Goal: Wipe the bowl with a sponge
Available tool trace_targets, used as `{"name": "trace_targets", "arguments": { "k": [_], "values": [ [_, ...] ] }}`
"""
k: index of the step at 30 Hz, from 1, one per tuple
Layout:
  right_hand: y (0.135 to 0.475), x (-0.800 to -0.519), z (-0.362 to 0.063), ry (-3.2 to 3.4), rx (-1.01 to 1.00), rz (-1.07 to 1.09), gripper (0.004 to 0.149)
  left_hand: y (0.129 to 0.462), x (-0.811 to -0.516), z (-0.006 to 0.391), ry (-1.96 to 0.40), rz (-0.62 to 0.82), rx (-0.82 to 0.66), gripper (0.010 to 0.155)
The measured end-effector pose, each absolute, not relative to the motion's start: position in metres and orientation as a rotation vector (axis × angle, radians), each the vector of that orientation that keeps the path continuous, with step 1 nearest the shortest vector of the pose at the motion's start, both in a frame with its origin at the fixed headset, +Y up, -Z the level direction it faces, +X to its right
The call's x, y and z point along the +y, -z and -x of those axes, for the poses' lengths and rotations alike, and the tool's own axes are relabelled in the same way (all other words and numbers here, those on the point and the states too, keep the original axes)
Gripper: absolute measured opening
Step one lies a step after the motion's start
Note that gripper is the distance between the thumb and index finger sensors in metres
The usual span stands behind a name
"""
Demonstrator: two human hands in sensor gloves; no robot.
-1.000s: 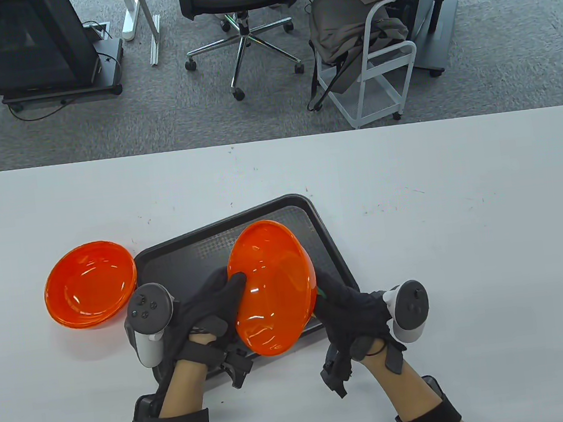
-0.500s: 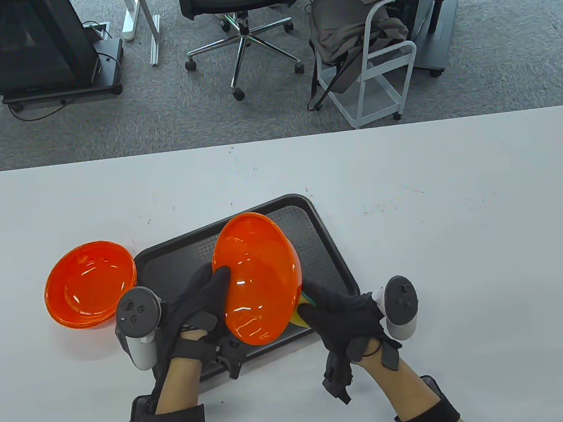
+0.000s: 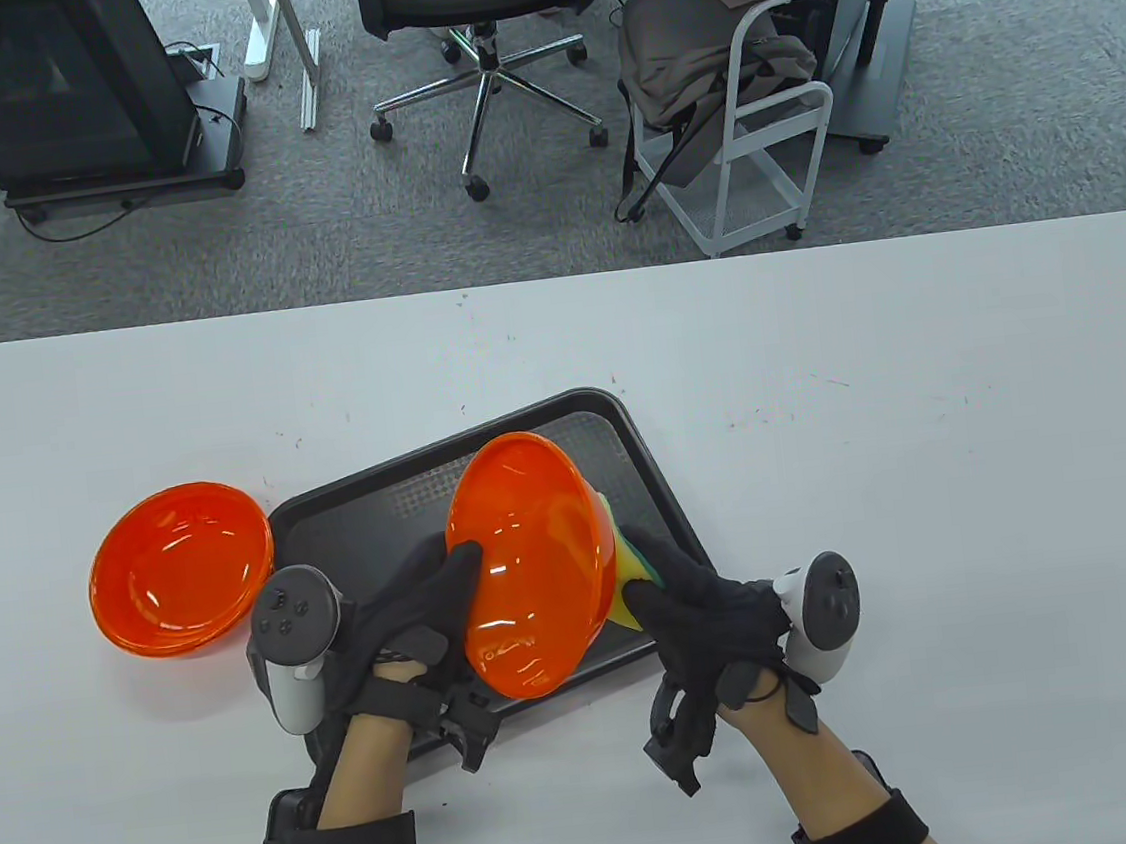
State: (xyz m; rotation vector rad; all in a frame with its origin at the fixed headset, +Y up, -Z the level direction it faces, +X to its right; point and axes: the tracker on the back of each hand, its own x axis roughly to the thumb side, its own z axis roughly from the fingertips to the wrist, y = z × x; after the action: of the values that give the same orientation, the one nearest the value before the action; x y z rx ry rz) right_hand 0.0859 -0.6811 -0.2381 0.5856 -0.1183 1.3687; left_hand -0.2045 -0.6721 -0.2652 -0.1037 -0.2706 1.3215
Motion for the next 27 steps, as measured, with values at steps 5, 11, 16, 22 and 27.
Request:
{"name": "trace_targets", "arguments": {
  "k": [5, 11, 16, 22, 27],
  "values": [
    [0.238, -0.684, -0.085, -1.413, -0.101, -0.589, 0.049, 0.263, -0.670, 0.199, -1.343, 0.086, -0.309, 0.052],
    [0.239, -0.689, -0.078, -1.418, -0.003, -0.594, 0.050, 0.261, -0.665, 0.208, -1.332, -0.067, -0.262, 0.052],
    [0.242, -0.698, -0.085, -1.465, 0.006, -0.516, 0.050, 0.262, -0.665, 0.220, -1.212, -0.149, -0.185, 0.052],
    [0.243, -0.700, -0.092, -1.499, -0.035, -0.451, 0.052, 0.264, -0.668, 0.237, -1.114, -0.174, -0.076, 0.052],
    [0.242, -0.695, -0.094, -1.660, -0.117, -0.493, 0.052, 0.269, -0.671, 0.253, -1.021, -0.126, -0.034, 0.052]
  ]
}}
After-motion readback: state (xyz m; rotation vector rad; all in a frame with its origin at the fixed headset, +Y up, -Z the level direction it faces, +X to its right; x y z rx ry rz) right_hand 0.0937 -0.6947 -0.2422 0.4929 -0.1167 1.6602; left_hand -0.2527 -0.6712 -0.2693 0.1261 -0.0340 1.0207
